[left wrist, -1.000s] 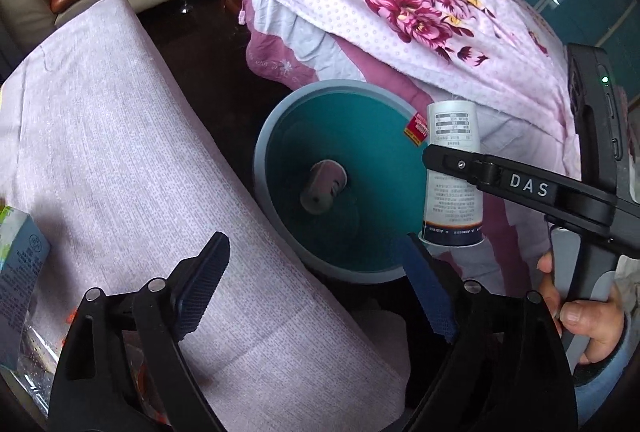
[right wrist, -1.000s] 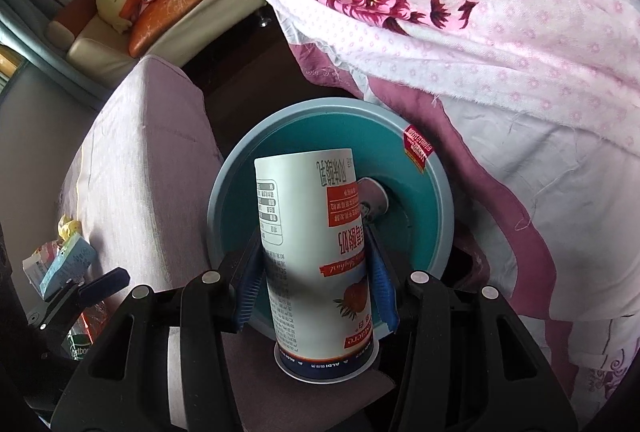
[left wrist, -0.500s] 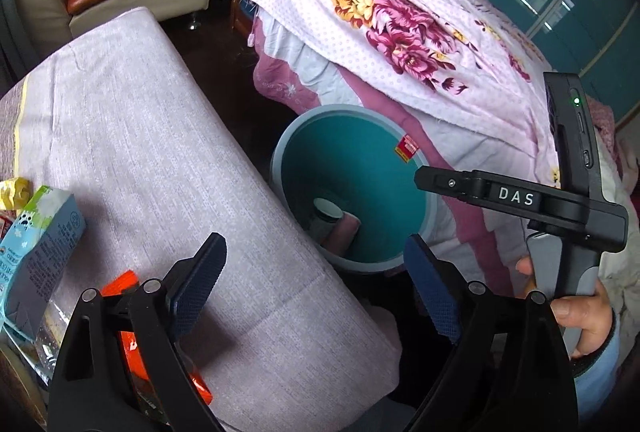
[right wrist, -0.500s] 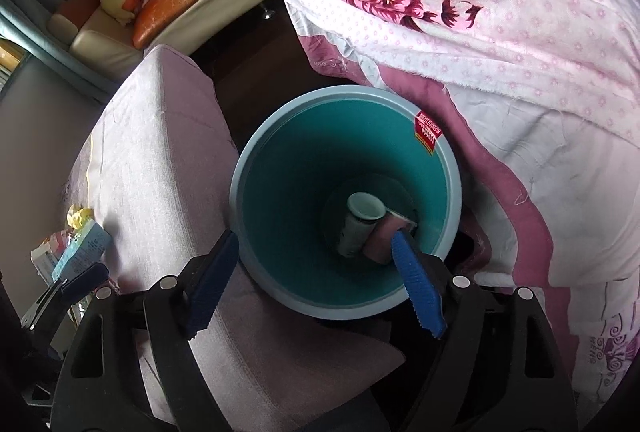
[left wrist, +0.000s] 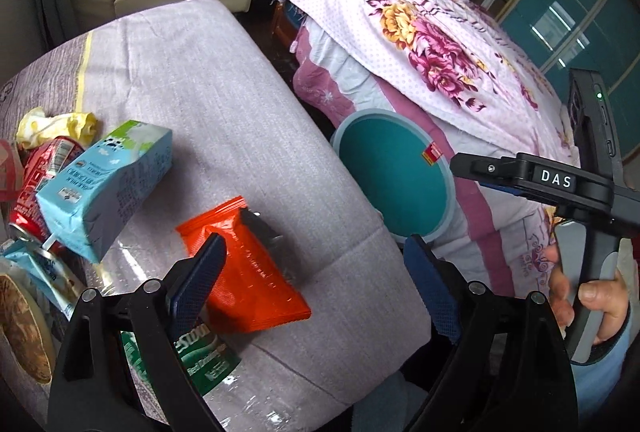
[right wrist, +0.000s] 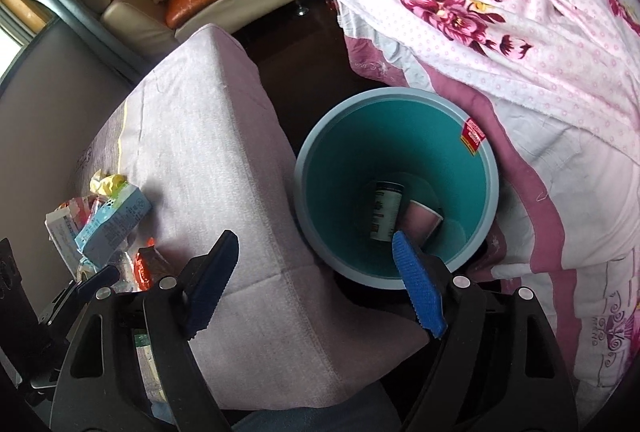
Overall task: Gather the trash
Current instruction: 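Grasp the blue milk carton with the left tool while the right tool grasps the Cestbon bottle, then carry the bottle and milk carton over the teal bin and release both inside, then grasp the orange snack bag with the right tool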
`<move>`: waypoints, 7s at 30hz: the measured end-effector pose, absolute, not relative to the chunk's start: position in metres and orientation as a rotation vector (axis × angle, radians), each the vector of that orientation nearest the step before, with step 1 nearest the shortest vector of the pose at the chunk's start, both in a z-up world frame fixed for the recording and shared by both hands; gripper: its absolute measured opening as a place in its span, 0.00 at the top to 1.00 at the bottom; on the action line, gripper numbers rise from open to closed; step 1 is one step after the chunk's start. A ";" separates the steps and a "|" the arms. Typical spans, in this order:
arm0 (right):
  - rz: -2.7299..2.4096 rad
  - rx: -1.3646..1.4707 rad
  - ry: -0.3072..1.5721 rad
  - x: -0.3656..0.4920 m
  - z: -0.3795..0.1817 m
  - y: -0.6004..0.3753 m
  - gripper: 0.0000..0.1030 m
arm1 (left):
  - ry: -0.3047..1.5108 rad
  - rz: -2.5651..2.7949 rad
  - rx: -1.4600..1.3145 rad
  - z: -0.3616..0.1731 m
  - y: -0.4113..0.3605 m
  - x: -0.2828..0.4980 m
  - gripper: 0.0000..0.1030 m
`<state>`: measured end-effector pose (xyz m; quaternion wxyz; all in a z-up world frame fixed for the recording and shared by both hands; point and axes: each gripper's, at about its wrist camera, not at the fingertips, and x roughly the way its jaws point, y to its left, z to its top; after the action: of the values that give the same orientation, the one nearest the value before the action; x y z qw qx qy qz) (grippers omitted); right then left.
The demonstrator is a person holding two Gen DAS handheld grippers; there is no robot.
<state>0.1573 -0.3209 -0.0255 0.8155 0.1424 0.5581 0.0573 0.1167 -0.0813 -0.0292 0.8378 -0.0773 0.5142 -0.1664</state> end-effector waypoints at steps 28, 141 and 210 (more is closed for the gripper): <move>0.390 0.045 1.328 0.166 -0.036 -0.185 0.25 | 1.169 -0.168 0.143 -0.041 0.012 0.169 0.12; 0.144 0.416 1.267 0.213 -0.090 -0.392 0.32 | 1.261 -0.480 0.092 -0.072 -0.207 0.196 0.51; 0.343 0.126 1.375 0.155 -0.050 -0.172 0.20 | 1.101 -0.214 -0.188 -0.038 0.035 0.091 0.22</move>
<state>0.1549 -0.1723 -0.0497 0.7574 0.0578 0.6311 0.1573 0.0912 0.0355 -0.0384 0.8427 -0.0889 0.5212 -0.1015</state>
